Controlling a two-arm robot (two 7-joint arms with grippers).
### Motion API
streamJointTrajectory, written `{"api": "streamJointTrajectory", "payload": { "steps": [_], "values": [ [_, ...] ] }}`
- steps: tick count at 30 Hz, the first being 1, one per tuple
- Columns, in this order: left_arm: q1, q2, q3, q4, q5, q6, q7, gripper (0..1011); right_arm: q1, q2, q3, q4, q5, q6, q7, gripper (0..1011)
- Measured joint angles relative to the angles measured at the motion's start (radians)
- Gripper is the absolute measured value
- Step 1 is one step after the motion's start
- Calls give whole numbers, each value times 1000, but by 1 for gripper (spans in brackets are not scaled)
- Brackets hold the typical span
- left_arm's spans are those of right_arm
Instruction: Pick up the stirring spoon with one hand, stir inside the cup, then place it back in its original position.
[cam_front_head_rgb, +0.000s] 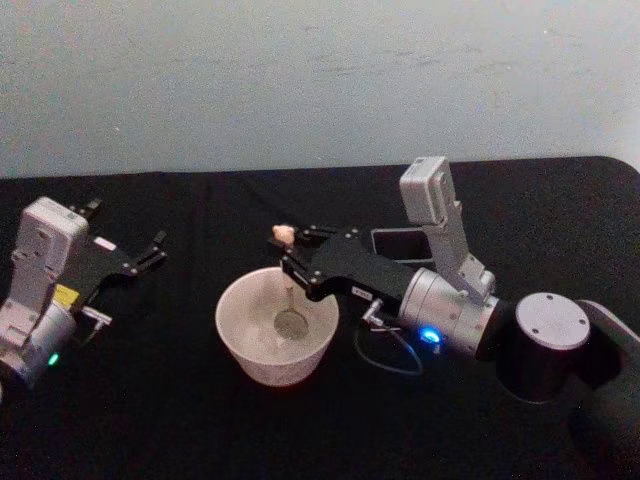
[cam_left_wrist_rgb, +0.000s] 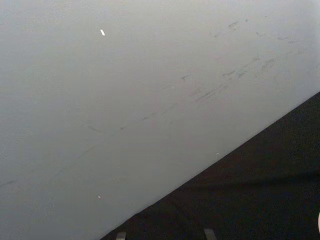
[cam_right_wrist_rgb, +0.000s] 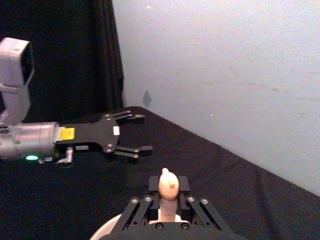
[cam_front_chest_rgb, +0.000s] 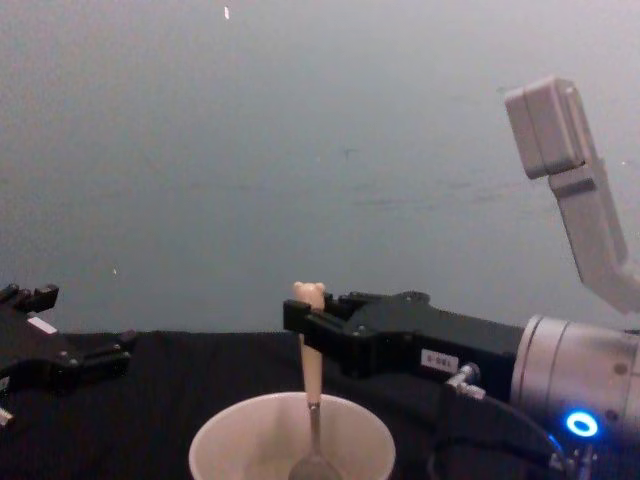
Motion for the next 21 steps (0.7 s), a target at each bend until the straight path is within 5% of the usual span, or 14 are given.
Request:
{"api": "streamJointTrajectory", "payload": {
  "steps": [21],
  "values": [
    [0,0,0,0,0,0,0,1001,-85,96,38,-145,38,42,26,222]
  ]
}}
